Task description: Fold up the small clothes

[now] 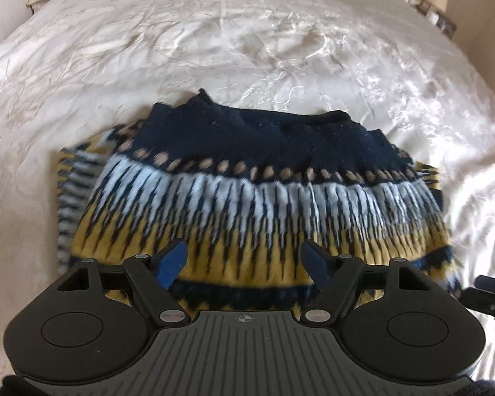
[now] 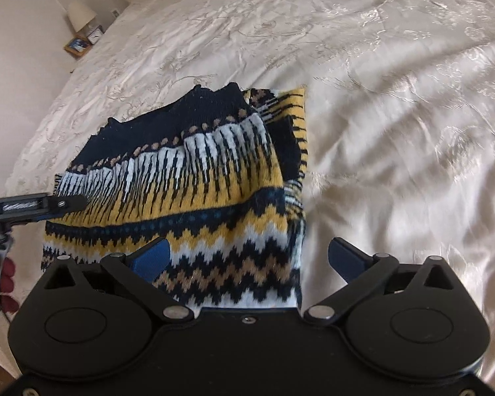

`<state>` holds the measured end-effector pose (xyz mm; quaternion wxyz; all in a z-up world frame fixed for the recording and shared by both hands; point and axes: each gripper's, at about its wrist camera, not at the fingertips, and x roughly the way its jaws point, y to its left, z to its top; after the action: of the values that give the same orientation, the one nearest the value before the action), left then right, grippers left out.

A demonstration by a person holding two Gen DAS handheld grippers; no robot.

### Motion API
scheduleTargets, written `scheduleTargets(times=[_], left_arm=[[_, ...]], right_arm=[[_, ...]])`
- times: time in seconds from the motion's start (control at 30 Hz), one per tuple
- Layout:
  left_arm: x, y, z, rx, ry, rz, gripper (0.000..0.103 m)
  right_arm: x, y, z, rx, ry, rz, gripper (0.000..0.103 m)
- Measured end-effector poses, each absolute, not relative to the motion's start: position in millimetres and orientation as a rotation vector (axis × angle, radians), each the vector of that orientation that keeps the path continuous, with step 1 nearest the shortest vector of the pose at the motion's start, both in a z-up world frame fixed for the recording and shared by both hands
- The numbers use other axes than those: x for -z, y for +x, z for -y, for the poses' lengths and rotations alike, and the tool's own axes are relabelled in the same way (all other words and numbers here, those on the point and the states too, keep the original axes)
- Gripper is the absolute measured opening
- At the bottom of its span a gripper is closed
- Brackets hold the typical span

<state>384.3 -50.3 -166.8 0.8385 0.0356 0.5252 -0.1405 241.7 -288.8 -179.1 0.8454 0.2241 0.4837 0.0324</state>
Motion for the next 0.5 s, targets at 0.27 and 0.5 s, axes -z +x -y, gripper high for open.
scheduleTargets(times=[0.27, 0.5], left_arm=[[203.9, 411.1, 85.2, 0.225, 0.180, -1.217, 0.075], [218.5, 419.3, 92.7, 0.184, 0.206, -1.255, 0.086]], right_arm=[[188.1, 269.2, 316.8, -0.151, 0.518, -1.037, 0.102], [203.9, 298.6, 328.2, -0.231, 0.543, -1.079, 0.102]])
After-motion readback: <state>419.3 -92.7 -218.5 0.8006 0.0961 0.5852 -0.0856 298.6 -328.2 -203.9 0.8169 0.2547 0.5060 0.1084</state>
